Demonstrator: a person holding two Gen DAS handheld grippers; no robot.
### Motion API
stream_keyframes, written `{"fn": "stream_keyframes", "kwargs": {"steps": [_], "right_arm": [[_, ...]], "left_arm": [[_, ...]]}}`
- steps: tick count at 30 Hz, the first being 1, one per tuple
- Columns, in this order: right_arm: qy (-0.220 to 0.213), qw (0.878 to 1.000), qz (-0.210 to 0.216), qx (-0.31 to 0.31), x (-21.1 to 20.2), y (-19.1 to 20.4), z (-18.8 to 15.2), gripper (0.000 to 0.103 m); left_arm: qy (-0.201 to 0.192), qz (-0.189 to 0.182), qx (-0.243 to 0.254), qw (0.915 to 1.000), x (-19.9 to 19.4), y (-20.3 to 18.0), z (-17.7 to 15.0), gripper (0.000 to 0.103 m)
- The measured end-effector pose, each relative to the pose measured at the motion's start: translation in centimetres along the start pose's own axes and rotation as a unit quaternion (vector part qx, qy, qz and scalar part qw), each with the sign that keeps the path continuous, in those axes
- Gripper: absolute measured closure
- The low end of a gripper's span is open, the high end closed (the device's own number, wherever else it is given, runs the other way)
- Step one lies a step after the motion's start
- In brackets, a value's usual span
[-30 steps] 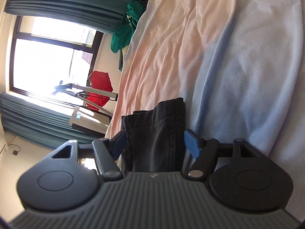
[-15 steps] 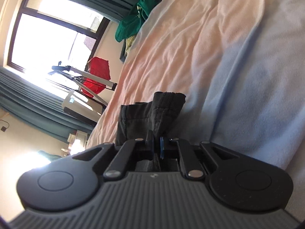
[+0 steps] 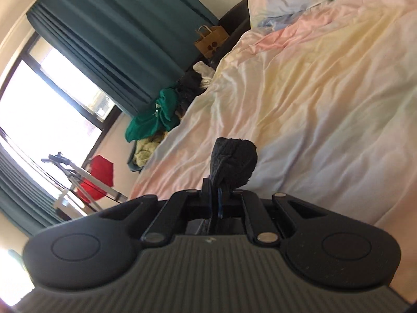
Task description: Fold clothes
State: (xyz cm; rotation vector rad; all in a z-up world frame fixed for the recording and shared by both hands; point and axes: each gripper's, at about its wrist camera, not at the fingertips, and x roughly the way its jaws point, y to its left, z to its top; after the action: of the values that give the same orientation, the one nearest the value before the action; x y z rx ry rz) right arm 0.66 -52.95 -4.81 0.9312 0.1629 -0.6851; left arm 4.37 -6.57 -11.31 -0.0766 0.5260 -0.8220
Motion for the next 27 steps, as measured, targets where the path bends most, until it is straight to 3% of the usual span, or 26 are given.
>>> {"fn": "stream_keyframes", "kwargs": {"steps": [2,7,10,11,13,16,20,22,23,26,27], "right_arm": [[-0.003,0.999,-0.028,-0.036,-0.5,-0.5,-0.1,0.095],[0.023,0.995,-0.086,-0.039,0.5,-1.8,-1.3,0.095],[0.049,0.993,-0.098,-0.033,0.7,-2.0,-2.0,0.094],[0.057,0.993,-0.096,-0.027,0.5,-2.1,-2.2,0.093],[0.061,0.994,-0.090,-0.018,-0.1,-1.8,-2.5,0.093],[0.062,0.995,-0.068,-0.025,-0.9,-1.1,-2.7,0.089],[0.070,0.996,-0.060,-0.020,-1.4,-0.3,-3.2,0.051],[0.078,0.995,-0.060,0.010,-1.6,-0.4,-3.5,0.043],[0.081,0.994,-0.063,0.021,-1.8,-0.4,-3.7,0.041],[0.086,0.991,-0.100,0.028,-2.2,0.1,-4.7,0.041],[0.087,0.990,-0.106,0.040,-2.2,-0.1,-4.9,0.041]], "left_arm": [[-0.005,-0.004,-0.006,1.0000,-0.7,-0.6,-0.2,0.034],[0.001,0.029,-0.064,0.9975,-3.2,0.2,-0.1,0.024],[-0.031,0.059,-0.162,0.9846,-5.9,2.7,0.4,0.021],[-0.055,0.071,-0.207,0.9742,-6.9,4.1,0.4,0.018],[-0.097,0.096,-0.308,0.9416,-8.9,7.2,-0.1,0.014],[-0.141,0.126,-0.445,0.8756,-11.4,11.7,-1.8,0.014],[-0.156,0.157,-0.571,0.7908,-12.6,15.5,-4.7,0.014],[-0.161,0.161,-0.618,0.7526,-12.8,16.9,-6.0,0.017],[-0.165,0.158,-0.630,0.7427,-12.8,17.6,-6.3,0.018],[-0.164,0.161,-0.637,0.7353,-12.6,18.4,-6.1,0.018],[-0.166,0.163,-0.634,0.7372,-12.5,18.6,-5.9,0.018]]}}
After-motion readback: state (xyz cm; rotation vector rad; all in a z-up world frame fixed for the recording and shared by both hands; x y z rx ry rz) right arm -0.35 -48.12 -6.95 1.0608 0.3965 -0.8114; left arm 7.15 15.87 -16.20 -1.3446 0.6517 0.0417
